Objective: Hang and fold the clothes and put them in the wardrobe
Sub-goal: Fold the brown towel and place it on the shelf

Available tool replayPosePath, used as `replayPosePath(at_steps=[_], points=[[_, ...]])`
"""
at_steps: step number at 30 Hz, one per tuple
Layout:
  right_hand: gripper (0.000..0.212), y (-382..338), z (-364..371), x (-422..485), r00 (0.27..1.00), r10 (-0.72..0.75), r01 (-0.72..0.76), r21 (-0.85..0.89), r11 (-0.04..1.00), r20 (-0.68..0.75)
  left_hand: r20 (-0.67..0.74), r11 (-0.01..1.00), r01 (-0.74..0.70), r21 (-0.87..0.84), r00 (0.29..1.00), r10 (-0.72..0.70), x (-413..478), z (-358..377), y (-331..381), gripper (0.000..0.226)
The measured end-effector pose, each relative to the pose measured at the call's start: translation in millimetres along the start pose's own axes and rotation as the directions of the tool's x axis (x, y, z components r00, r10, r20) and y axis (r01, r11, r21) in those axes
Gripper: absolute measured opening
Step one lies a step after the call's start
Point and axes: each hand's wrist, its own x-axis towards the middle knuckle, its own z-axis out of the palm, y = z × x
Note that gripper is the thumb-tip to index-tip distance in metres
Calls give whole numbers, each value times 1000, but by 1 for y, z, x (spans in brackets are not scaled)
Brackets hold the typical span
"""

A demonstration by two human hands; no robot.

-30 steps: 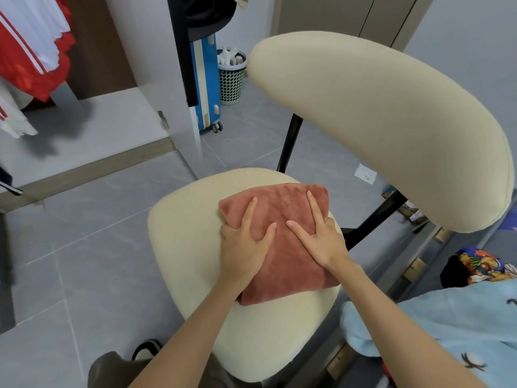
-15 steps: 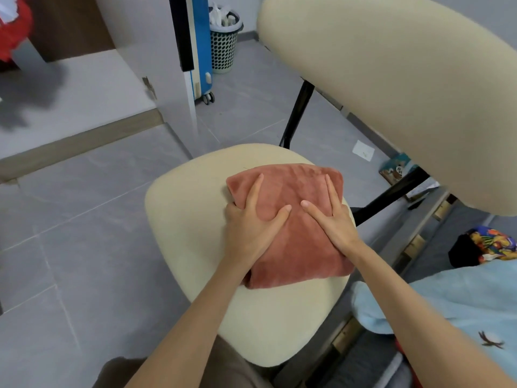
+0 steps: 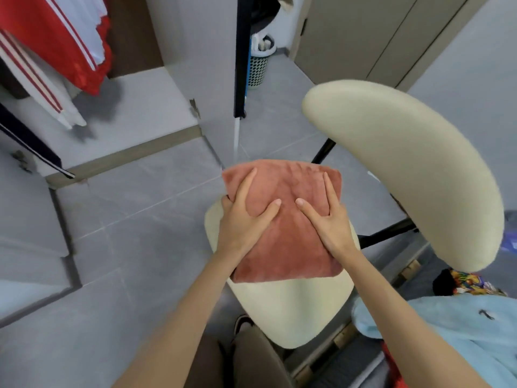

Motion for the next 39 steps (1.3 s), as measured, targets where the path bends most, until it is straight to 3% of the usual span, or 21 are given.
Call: replayPosePath(at_steps=[12, 20, 34, 39], points=[[85, -297, -23, -53, 951, -285, 275, 94, 957, 118, -251, 988, -152, 19, 956, 152, -31, -245, 185, 75], [86, -468, -27, -56, 852, -521, 508, 159, 847, 55, -374, 951, -303, 67, 876, 305, -9, -378, 283, 76], [87, -696, -59, 33, 664, -746, 746, 108, 657, -50, -551, 853, -507, 121, 681, 483, 102, -506, 433, 68], [84, -772, -68, 69, 601, -794, 799, 87, 595, -94, -572, 846, -518, 128, 658, 490, 142, -545, 488, 70]])
